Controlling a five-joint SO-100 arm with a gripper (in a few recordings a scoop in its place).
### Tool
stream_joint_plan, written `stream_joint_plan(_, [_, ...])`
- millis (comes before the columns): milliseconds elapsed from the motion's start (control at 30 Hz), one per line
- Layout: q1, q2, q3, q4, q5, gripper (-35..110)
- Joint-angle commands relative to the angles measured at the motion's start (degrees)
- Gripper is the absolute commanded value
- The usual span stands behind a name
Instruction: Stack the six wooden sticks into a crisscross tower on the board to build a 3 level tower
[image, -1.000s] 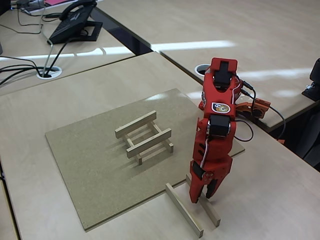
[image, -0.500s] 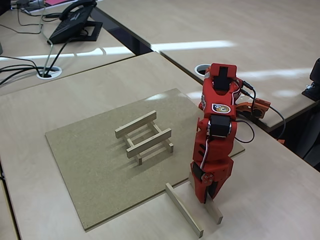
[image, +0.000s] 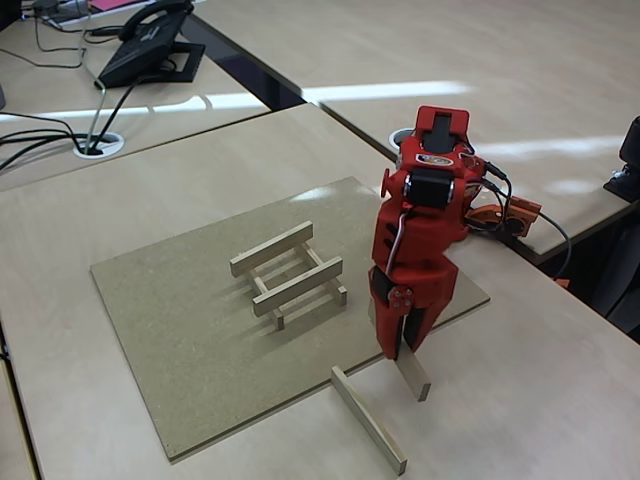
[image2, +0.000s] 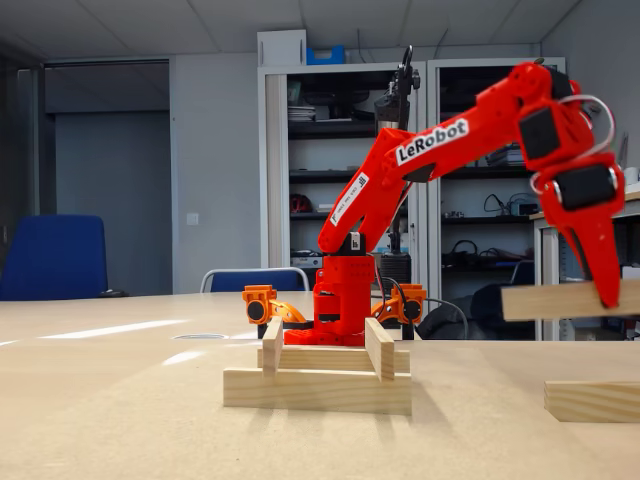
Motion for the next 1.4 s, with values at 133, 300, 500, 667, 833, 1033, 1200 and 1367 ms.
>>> stream_joint_plan(133, [11.16,17.23,11.69,2.11,-16.0,0])
stream_joint_plan(300, [20.21,20.74,15.29,5.62,-26.72,0])
stream_joint_plan(500, [29.36,20.92,15.82,8.35,-36.39,0])
stream_joint_plan(667, [35.07,17.67,14.77,9.05,-42.63,0])
stream_joint_plan(833, [38.41,11.25,10.72,8.7,-46.76,0])
stream_joint_plan(1033, [38.85,4.57,5.19,8.44,-47.55,0])
stream_joint_plan(1200, [37.79,3.34,4.48,8.26,-46.49,0])
stream_joint_plan(1367, [37.09,3.52,4.57,8.61,-45.7,0])
